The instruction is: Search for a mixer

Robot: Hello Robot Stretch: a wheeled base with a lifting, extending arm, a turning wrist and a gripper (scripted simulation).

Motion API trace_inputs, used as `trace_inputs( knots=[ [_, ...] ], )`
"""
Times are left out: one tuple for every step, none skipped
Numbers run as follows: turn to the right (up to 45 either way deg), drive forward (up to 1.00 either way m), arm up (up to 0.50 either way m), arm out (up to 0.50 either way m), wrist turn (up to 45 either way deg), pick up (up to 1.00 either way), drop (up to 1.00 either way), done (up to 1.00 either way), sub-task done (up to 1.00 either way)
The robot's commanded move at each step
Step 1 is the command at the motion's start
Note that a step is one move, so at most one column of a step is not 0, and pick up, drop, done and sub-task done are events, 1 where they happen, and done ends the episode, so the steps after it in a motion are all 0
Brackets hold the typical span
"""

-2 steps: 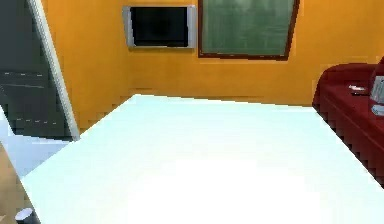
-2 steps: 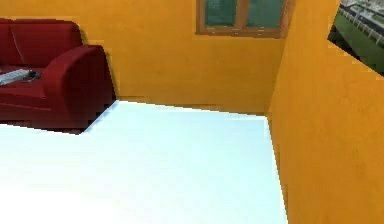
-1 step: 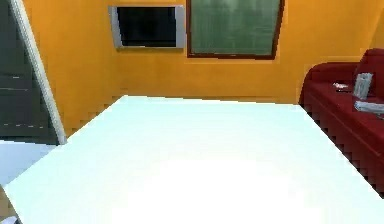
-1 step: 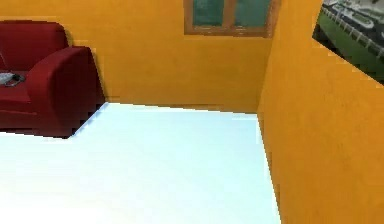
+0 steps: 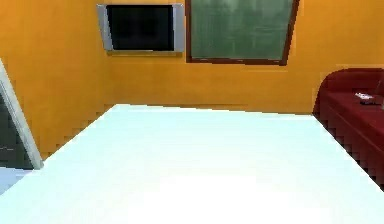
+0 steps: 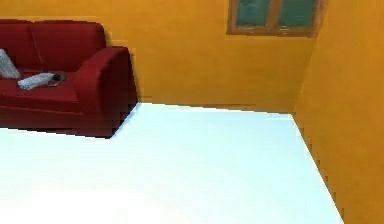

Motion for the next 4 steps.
trace_inputs(
  knots=[
    [-27.0, 0.0, 0.0, 0.0, 0.0, 0.0, 0.0, 0.0, 0.0],
    [0.0, 0.3, 0.0, 0.0, 0.0, 0.0, 0.0, 0.0, 0.0],
    [-45.0, 0.0, 0.0, 0.0, 0.0, 0.0, 0.0, 0.0, 0.0],
    [-9.0, 0.0, 0.0, 0.0, 0.0, 0.0, 0.0, 0.0, 0.0]
  ],
)
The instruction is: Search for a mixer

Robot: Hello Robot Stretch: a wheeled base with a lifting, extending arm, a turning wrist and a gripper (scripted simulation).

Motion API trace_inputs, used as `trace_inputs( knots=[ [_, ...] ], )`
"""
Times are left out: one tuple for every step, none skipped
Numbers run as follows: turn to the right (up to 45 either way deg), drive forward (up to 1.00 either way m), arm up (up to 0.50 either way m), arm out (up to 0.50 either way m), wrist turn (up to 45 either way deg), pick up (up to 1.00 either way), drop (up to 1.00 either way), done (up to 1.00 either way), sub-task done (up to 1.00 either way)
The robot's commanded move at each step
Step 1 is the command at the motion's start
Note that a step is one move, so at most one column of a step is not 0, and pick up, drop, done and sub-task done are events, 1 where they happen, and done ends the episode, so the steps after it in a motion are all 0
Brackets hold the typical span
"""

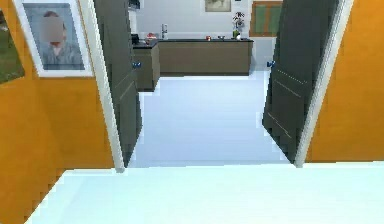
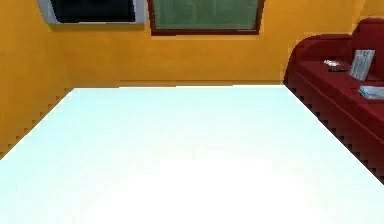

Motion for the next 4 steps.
trace_inputs(
  knots=[
    [0.0, 1.0, 0.0, 0.0, 0.0, 0.0, 0.0, 0.0, 0.0],
    [0.0, 1.0, 0.0, 0.0, 0.0, 0.0, 0.0, 0.0, 0.0],
    [-3.0, 0.0, 0.0, 0.0, 0.0, 0.0, 0.0, 0.0, 0.0],
    [0.0, 1.0, 0.0, 0.0, 0.0, 0.0, 0.0, 0.0, 0.0]
  ],
)
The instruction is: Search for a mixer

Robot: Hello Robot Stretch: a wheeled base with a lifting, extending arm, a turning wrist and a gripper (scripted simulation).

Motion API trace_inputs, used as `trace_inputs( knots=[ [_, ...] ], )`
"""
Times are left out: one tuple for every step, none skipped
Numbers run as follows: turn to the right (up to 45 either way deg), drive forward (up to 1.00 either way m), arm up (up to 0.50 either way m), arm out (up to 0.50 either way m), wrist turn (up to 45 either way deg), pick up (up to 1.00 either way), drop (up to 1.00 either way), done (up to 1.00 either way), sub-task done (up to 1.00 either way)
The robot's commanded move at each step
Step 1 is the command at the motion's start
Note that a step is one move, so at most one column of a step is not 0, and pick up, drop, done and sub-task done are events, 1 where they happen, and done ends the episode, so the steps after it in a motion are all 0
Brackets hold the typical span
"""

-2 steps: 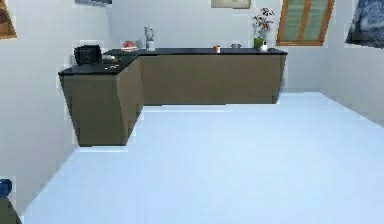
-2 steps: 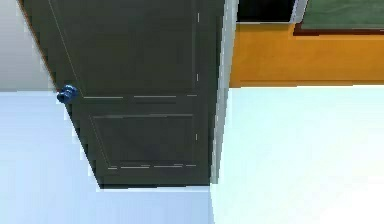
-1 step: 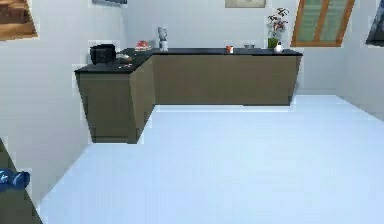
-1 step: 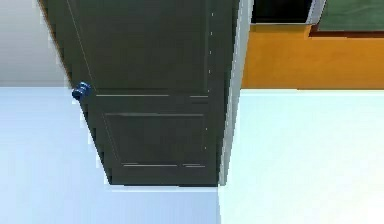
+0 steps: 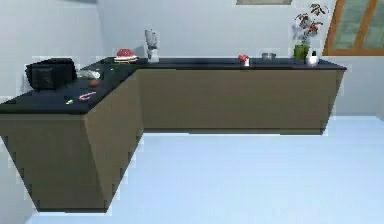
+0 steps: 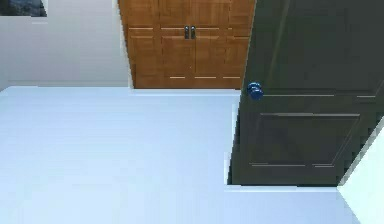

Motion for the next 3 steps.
trace_inputs(
  knots=[
    [0.0, 1.0, 0.0, 0.0, 0.0, 0.0, 0.0, 0.0, 0.0],
    [0.0, 0.8, 0.0, 0.0, 0.0, 0.0, 0.0, 0.0, 0.0],
    [-30.0, 0.0, 0.0, 0.0, 0.0, 0.0, 0.0, 0.0, 0.0]
  ],
)
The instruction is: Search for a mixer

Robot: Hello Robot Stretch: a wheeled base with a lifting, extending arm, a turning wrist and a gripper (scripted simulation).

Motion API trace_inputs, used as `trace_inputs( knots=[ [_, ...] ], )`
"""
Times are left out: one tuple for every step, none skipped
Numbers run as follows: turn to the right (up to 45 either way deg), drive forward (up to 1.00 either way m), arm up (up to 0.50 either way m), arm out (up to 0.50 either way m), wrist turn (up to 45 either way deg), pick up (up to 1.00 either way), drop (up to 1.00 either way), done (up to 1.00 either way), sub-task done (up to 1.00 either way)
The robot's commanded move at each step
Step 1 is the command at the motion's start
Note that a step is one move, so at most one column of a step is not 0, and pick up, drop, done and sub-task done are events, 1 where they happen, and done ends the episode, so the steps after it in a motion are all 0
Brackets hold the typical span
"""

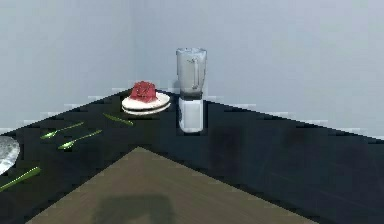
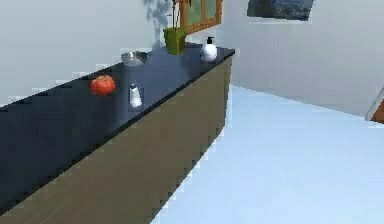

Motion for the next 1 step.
trace_inputs(
  knots=[
    [0.0, 0.0, 0.0, 0.0, 0.0, 0.0, 0.0, 1.0, 0.0]
  ],
)
